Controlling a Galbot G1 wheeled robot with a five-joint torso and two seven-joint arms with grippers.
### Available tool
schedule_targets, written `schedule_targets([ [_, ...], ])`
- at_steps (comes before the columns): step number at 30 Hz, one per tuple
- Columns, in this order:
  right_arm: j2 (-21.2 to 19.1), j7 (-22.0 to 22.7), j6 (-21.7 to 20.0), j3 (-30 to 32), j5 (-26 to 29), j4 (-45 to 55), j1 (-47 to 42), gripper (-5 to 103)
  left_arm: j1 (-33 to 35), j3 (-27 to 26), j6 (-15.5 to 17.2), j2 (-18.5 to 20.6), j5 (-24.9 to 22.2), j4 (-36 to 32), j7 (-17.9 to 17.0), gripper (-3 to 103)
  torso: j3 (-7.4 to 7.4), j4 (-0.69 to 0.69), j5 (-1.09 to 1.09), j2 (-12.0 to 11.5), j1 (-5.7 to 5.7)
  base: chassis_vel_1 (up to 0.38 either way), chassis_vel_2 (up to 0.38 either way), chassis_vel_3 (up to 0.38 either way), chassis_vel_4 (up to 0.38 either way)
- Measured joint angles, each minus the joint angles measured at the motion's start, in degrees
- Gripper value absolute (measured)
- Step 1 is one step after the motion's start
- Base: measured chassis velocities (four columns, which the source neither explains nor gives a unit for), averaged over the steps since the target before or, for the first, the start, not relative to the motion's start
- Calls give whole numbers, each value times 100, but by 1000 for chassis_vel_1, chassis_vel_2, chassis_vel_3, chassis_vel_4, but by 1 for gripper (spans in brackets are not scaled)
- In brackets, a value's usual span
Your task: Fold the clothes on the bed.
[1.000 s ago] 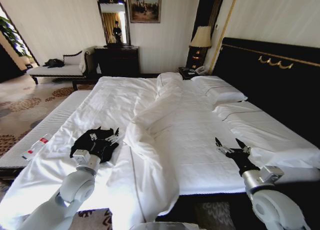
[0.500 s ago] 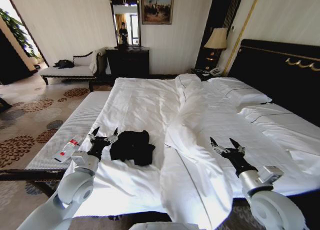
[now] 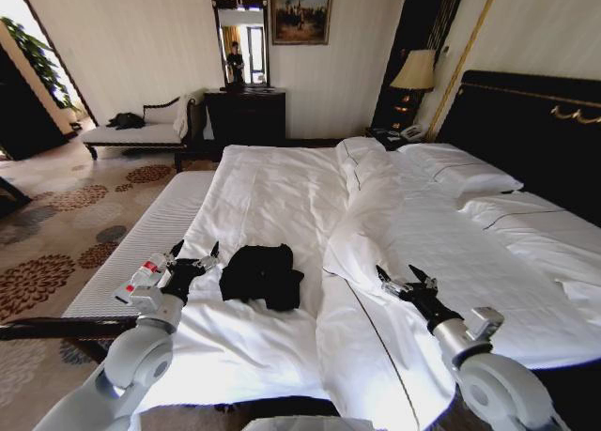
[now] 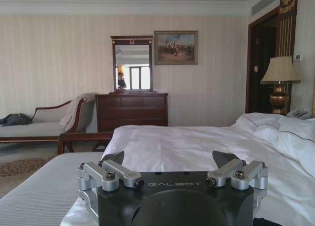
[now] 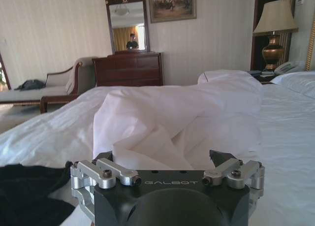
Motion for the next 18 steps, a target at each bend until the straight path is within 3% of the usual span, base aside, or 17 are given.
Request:
schedule_targets([
  [6,-132,44,-114,-158,173,-45,82,100,16,-124,0,-40,-30,-28,-15,100,-1,1,-4,1,-1,0,0,0,0],
  [17,-350,4,-183,-381,-131,-247,91,102,124,-268,-20,-144,-33,-32,19,100,-1,0,-3,1,-1,0,0,0,0],
  [18,-367,18,-185,-386,-140,-280,110,98,128,-268,-20,-145,-31,-33,18,100,-1,0,-2,1,-1,0,0,0,0],
])
